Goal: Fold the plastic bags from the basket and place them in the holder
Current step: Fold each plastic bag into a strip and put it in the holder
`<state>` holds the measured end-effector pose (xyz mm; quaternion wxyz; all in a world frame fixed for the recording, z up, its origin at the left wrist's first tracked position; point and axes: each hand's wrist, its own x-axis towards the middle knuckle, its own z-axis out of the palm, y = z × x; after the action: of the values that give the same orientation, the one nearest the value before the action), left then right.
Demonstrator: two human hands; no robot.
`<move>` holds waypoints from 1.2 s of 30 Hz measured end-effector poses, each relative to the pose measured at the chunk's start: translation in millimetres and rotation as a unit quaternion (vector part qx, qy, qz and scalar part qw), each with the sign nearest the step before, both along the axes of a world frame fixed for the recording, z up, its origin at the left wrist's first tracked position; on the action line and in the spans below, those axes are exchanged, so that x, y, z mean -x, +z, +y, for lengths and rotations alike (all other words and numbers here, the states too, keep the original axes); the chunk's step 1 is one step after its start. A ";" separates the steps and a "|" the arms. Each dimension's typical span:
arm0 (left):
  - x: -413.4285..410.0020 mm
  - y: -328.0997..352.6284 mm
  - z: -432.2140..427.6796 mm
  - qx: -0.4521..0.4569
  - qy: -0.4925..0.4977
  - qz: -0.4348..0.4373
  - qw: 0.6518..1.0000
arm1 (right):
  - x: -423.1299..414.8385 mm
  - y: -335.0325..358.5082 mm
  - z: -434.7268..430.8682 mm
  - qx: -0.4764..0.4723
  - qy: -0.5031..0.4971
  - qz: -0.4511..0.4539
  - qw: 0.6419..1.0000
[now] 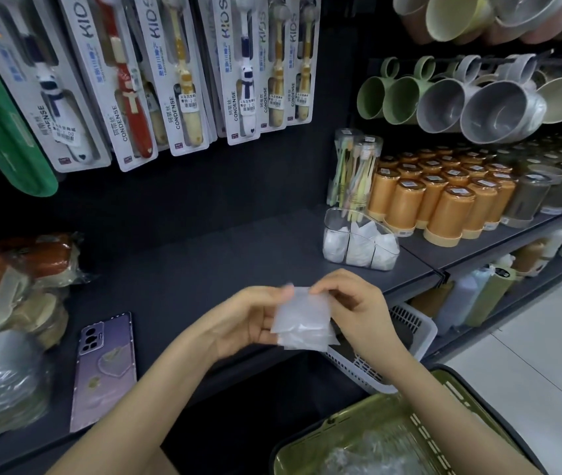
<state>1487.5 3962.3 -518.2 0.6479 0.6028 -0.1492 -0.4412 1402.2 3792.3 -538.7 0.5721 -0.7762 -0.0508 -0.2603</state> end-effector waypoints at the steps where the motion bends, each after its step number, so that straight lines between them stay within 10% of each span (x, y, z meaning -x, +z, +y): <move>1: 0.5 1.2 -1.0 -0.006 -0.020 -0.026 0.999 | 0.1 -0.4 -3.5 0.028 0.000 -0.007 1.000; 7: -10.0 -2.2 -15.4 -0.046 -0.012 -0.209 0.977 | 2.8 5.1 -40.7 -0.184 0.119 0.134 0.966; 14: -26.1 -8.2 -49.7 -0.059 -0.017 -0.356 0.933 | -8.6 2.8 -48.5 -0.061 -0.042 0.151 0.986; 26: -122.5 -38.7 -123.4 -0.161 0.071 -0.423 0.889 | -30.7 -8.9 -126.0 -0.035 -0.167 0.118 0.978; 36: -164.8 -48.3 -173.3 -0.111 -0.019 -0.336 0.935 | -38.8 -2.0 -162.1 -0.021 -0.158 0.129 0.979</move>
<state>1652.3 3789.0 -566.5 0.4804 0.7811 -0.3196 -0.2386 1441.0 3630.2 -540.6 0.5418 -0.7892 0.1525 -0.2458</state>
